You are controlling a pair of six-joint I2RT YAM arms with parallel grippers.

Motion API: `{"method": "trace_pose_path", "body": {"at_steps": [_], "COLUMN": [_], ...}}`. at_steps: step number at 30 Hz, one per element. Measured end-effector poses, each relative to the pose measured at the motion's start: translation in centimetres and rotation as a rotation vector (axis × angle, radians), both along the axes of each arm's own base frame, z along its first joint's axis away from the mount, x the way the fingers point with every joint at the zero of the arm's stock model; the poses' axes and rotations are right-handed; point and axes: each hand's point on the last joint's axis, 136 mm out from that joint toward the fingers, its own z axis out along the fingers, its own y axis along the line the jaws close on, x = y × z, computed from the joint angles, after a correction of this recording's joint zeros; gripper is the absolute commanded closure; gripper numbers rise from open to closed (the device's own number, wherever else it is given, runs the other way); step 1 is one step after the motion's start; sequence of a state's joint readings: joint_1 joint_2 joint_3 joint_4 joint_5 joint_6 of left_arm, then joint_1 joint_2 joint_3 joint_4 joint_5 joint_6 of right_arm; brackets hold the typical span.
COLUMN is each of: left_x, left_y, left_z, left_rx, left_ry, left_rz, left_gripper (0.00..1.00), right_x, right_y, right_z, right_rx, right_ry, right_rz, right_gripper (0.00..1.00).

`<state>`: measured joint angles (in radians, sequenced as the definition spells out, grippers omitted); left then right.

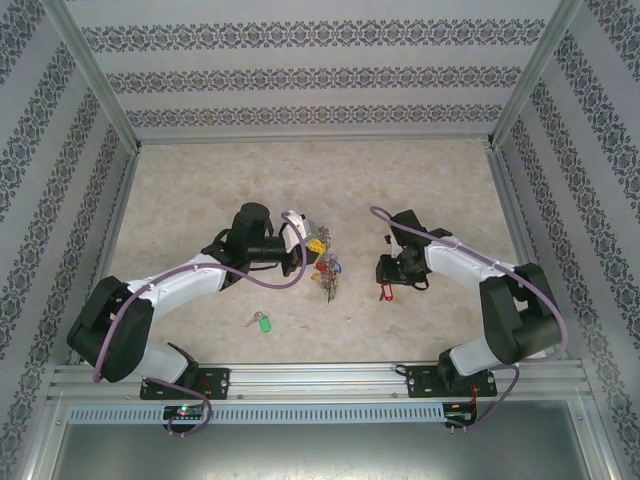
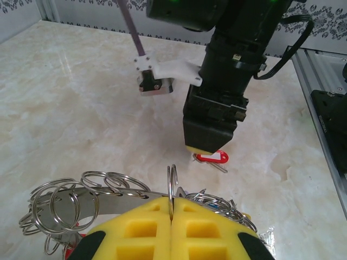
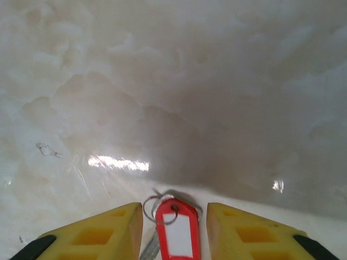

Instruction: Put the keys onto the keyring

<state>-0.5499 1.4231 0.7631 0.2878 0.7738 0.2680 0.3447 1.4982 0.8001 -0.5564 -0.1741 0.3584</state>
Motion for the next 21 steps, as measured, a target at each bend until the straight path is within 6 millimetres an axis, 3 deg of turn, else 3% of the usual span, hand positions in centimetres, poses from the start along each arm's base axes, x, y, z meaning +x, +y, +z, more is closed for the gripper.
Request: {"method": "trace_pose_path", "body": {"at_steps": [7, 21], "left_x": [-0.1, -0.3], "left_y": [0.1, 0.2], "left_z": [-0.1, -0.4], "left_rx": [0.005, 0.015], "left_ry": [0.009, 0.024], "left_rz": [0.000, 0.000], "left_gripper": [1.00, 1.00], "right_x": [1.4, 1.2], "right_y": [0.8, 1.0], "right_z": [-0.2, -0.7], "right_rx": [0.015, 0.022], "right_ry": [-0.003, 0.020], "right_rz": [0.036, 0.044], "right_gripper": [0.65, 0.68]}}
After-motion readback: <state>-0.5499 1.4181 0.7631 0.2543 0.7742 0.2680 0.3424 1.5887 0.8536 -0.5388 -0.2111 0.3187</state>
